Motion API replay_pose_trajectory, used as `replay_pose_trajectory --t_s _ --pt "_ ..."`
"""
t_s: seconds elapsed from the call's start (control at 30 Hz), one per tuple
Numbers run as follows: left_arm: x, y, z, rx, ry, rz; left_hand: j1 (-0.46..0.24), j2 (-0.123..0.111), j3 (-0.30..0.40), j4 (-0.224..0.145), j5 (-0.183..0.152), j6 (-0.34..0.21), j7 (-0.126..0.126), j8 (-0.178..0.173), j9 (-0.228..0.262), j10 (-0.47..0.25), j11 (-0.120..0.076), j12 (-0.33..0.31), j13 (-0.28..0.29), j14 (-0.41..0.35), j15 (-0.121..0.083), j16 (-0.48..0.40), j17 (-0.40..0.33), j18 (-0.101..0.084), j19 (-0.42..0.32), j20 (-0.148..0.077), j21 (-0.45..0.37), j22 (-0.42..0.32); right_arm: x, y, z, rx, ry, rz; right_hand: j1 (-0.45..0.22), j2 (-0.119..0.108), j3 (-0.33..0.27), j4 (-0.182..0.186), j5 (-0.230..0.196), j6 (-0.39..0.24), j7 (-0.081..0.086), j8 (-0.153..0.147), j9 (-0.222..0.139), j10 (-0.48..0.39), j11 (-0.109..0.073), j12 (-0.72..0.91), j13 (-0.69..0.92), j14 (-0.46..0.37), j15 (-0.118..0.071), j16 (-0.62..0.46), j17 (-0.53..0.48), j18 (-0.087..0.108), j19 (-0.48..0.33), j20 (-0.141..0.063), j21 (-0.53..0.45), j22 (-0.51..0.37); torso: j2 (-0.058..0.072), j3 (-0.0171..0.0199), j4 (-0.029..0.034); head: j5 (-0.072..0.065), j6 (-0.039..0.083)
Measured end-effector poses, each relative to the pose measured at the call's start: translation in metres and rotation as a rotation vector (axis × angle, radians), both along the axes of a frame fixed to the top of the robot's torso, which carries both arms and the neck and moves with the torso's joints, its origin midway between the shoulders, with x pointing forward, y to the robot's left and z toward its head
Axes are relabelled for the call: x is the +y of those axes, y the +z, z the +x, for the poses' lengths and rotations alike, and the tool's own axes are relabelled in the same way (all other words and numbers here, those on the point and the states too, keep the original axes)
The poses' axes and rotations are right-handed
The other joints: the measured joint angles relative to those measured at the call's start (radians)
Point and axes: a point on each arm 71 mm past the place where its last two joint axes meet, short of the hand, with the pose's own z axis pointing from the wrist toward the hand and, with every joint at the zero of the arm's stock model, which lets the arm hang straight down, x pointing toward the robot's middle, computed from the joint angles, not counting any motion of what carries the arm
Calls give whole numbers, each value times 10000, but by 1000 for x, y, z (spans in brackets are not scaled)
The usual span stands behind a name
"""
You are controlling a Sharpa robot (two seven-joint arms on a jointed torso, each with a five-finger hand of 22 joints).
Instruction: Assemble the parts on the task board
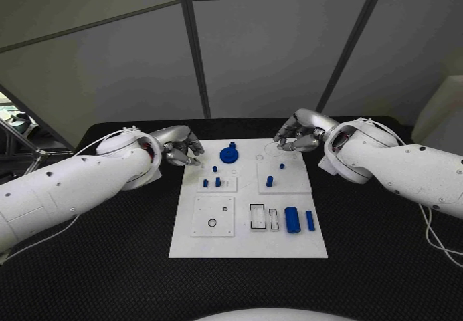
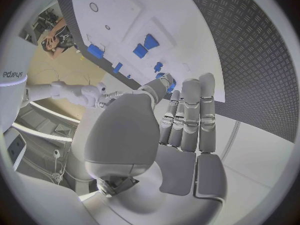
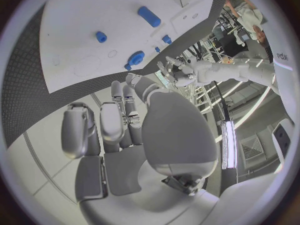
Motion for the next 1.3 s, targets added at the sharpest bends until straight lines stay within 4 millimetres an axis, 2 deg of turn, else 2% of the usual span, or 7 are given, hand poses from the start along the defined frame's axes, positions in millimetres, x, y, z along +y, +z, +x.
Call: replay_pose_trajectory --t_s 0.17,0.43,0.5,0.6,0.67,0.93,1.3 --pt "18 11 -9 341 199 -2094 -98 98 70 178 -471 312 70 74 11 570 -113 305 175 -490 -41 -845 -777 -14 -197 -52 -447 -273 4 -15 -6 -233 272 -1414 -116 -116 45 -46 -41 32 32 0 -1 37 5 -384 -433 0 22 26 8 0 12 12 35 -1 6 2 0 -202 58" --pt "24 19 -27 1395 226 -6380 -28 161 122 265 -480 647 123 137 123 649 -52 345 290 -941 33 -1509 -1180 -24 -442 -18 -1000 -610 9 -27 -12 -568 467 -2909 -326 -326 67 -69 -147 32 33 -39 -26 66 47 -700 -805 0 94 27 -69 0 12 12 35 -2 12 -5 12 -363 117" --pt "25 19 -31 1685 297 -7330 -59 192 123 265 -480 647 123 137 139 649 -52 345 303 -941 33 -1550 -1218 -549 -441 -18 -1063 -641 10 -29 -13 -614 471 -3148 -357 -357 29 -107 -147 -4 68 -39 -43 14 99 -746 -881 0 94 26 -103 0 9 15 -1 -2 15 -7 12 -372 130" --pt "27 18 -34 1982 416 -8284 -15 252 122 265 -479 651 128 137 154 652 -55 357 321 -965 9 -1568 -1245 -530 -441 -18 -1078 -665 11 -31 -14 -657 454 -3395 -411 -411 -10 -145 -147 -77 140 -81 -75 -23 135 -838 -1000 -2 96 -2 -149 -1 -27 51 -22 -2 16 -12 12 -383 142" --pt "28 17 -36 2154 506 -8825 -15 252 122 265 -479 719 124 137 154 685 -88 384 322 -976 -2 -1605 -1250 -8 -441 -18 -1078 -667 12 -32 -14 -701 446 -3526 -421 -421 -19 -153 -147 -77 140 -81 -78 -23 135 -872 -1031 -36 129 -21 -154 0 -27 51 -22 -3 17 -13 12 -386 146" --pt "30 17 -37 2416 645 -9838 -15 252 122 265 -478 719 124 137 166 684 -88 384 340 -976 -2 -1605 -1264 -13 -441 -17 -1118 -685 17 -35 -14 -742 489 -3823 -426 -426 76 -248 -147 -150 147 -81 -101 -1 157 -921 -1170 0 165 -21 -160 -1 7 84 -22 -3 20 -12 12 -358 141" --pt "30 17 -37 2501 677 -10193 -14 251 122 264 -478 718 124 137 178 719 -52 384 350 -976 -2 -1652 -1284 -18 -441 -17 -1156 -697 19 -40 -14 -542 552 -4115 -5 187 722 -634 -469 278 -24 -3 -24 645 4 -962 -1502 -12 101 -120 -399 0 223 9 318 -4 21 -12 5 -345 95"
